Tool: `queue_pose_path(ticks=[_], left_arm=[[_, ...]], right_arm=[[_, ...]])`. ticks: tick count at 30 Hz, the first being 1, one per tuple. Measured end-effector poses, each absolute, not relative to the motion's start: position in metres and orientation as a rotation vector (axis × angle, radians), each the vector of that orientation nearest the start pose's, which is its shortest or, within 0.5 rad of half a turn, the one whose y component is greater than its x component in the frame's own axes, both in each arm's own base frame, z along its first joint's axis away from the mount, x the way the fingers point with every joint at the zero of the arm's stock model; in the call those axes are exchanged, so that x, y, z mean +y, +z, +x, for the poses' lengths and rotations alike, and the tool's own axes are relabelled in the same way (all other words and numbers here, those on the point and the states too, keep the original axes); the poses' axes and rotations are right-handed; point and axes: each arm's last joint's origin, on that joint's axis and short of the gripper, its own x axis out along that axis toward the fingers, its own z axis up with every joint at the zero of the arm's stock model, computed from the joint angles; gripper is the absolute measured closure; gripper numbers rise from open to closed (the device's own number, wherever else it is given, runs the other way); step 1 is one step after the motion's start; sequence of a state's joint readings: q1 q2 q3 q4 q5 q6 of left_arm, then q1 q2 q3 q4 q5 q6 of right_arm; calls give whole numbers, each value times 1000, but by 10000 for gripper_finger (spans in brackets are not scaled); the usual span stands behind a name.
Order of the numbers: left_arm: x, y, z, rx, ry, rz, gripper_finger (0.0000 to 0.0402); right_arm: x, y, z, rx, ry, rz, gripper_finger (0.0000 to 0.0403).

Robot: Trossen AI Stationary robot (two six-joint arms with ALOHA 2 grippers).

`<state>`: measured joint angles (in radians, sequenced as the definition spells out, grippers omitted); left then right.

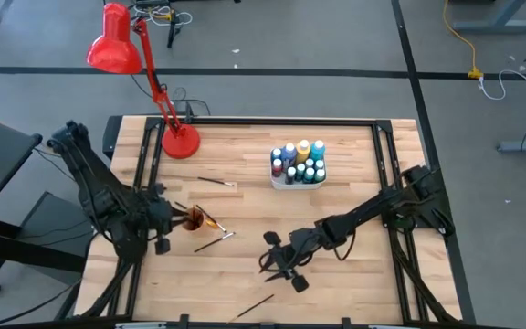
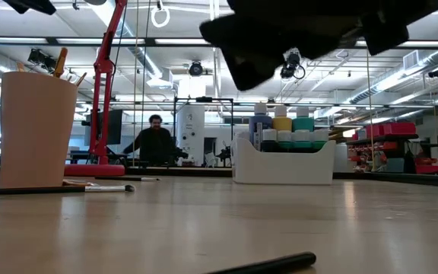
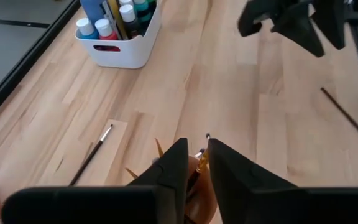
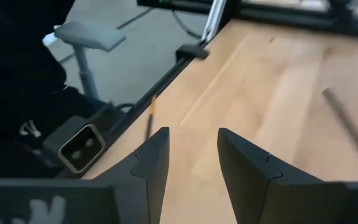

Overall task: Pick & Place Paint Supplies
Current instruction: Put the silver paint brush into the orange cup, then put the gold paint brush into the orange cup

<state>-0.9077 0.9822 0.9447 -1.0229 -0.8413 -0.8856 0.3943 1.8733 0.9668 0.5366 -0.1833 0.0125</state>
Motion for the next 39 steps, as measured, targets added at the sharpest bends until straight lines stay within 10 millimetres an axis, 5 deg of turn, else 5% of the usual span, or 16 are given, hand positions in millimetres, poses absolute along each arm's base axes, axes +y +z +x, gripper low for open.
queue_pose_path(ticks=[12, 22, 29, 39], left_arm=[[-125, 293, 125, 624, 229, -41, 300], [-132, 299, 131, 549, 187, -91, 299], [-140, 308, 137, 479, 121, -89, 299], [-144, 314, 140, 428, 74, -44, 299]], right_arm=[[178, 121, 355, 462, 598, 141, 263], [210, 76, 342, 480, 521, 64, 263], [223, 69, 340, 464, 538, 68, 263], [216, 60, 347, 451, 524, -18, 285]])
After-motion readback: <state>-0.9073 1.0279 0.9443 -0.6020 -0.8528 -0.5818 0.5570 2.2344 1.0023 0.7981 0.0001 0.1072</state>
